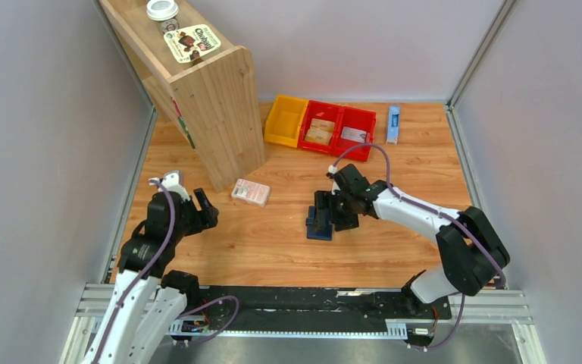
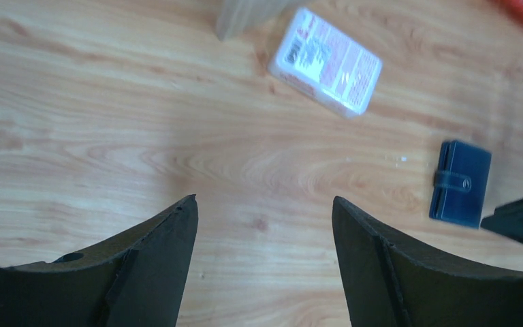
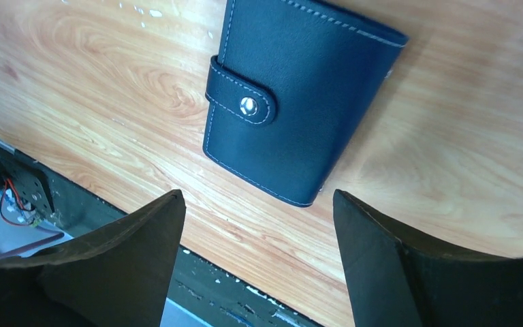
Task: Take the credit cards out of the card holder
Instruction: Move the card holder to the center of the board, then open the card holder at the center of the board.
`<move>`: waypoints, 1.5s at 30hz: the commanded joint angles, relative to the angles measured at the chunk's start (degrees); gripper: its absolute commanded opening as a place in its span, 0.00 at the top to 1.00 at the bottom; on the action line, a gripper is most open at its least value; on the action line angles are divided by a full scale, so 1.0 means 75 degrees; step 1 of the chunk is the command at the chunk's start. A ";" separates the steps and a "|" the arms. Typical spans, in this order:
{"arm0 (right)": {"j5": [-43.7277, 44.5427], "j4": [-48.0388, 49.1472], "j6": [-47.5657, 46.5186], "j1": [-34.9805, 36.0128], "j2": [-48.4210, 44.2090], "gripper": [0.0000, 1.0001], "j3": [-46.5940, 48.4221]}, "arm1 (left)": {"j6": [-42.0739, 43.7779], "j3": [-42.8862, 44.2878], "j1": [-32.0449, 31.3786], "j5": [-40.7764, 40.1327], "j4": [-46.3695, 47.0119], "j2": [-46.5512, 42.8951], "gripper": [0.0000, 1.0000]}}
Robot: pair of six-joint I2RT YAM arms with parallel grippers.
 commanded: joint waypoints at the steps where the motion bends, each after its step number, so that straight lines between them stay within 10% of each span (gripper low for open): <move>1: 0.0730 0.0833 0.0244 -0.0259 -0.0728 0.18 -0.0465 | -0.0287 0.0526 -0.0034 0.1238 -0.0066 0.1259 0.20; 26: -0.1050 0.5112 0.1815 -0.1455 0.0467 0.55 -0.2611 | -0.0556 0.2259 -0.3784 0.0712 0.1704 0.5853 0.17; 38: -0.1097 0.5218 0.2003 -0.1303 0.0267 0.52 -0.2998 | -0.0767 0.3572 -0.4944 0.0665 0.1810 0.8246 0.29; 45: -0.1238 0.5768 0.2214 -0.1186 0.0595 0.87 -0.3221 | -0.0533 0.4415 -0.5378 0.0536 0.1517 0.9300 0.35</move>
